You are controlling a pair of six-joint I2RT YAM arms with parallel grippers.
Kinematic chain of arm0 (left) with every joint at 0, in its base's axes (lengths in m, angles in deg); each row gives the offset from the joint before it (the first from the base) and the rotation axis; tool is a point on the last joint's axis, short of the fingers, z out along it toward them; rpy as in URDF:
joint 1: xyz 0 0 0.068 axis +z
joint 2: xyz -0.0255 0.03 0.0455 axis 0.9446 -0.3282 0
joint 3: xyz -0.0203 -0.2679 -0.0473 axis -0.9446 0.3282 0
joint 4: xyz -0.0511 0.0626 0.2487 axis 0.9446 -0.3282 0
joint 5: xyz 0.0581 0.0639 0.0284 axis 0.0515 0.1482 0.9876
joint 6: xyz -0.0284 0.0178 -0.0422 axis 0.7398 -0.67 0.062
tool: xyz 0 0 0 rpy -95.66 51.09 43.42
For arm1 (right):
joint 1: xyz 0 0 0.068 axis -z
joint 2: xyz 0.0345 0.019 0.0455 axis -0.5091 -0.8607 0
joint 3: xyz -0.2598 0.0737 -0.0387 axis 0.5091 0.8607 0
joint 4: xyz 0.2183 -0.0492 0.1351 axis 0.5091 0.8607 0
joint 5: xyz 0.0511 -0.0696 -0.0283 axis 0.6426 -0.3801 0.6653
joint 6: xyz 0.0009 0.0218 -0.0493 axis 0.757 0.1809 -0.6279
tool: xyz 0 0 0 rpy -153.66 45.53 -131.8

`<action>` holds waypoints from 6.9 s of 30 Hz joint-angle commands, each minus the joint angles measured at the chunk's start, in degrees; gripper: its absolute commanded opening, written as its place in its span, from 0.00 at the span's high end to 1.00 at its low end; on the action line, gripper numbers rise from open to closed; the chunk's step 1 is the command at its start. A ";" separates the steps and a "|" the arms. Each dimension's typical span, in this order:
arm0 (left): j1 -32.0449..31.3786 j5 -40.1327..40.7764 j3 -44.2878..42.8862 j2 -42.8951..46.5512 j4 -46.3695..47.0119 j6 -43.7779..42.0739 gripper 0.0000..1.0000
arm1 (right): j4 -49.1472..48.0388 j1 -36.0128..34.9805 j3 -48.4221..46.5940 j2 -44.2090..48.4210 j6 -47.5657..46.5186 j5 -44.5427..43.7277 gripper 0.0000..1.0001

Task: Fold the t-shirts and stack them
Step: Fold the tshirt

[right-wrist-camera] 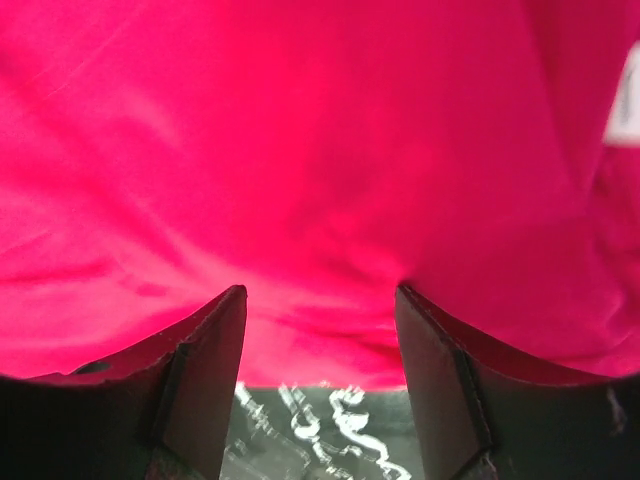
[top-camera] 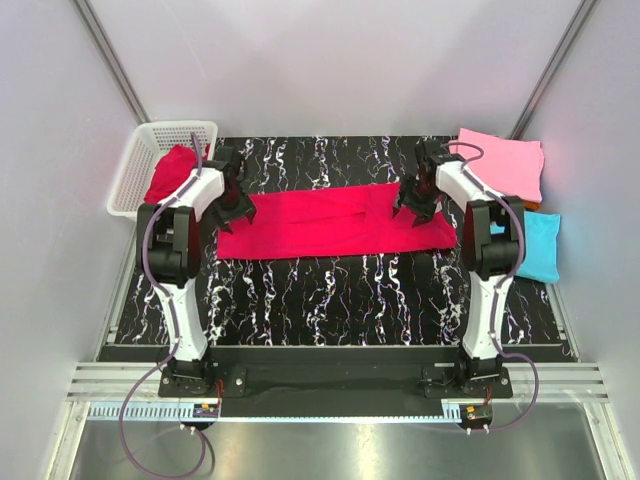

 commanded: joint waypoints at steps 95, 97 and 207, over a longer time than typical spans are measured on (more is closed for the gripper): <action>-19.09 -47.08 -29.85 -29.32 37.62 7.33 0.28 | -31.85 -29.23 26.07 13.65 7.84 33.19 0.25; -19.36 -44.62 -29.50 -29.50 34.37 5.40 0.28 | -31.68 -29.24 26.51 13.39 7.66 32.75 0.25; -10.04 -14.72 57.16 58.65 15.20 5.82 0.01 | -34.05 -46.19 50.41 33.25 26.91 0.85 0.40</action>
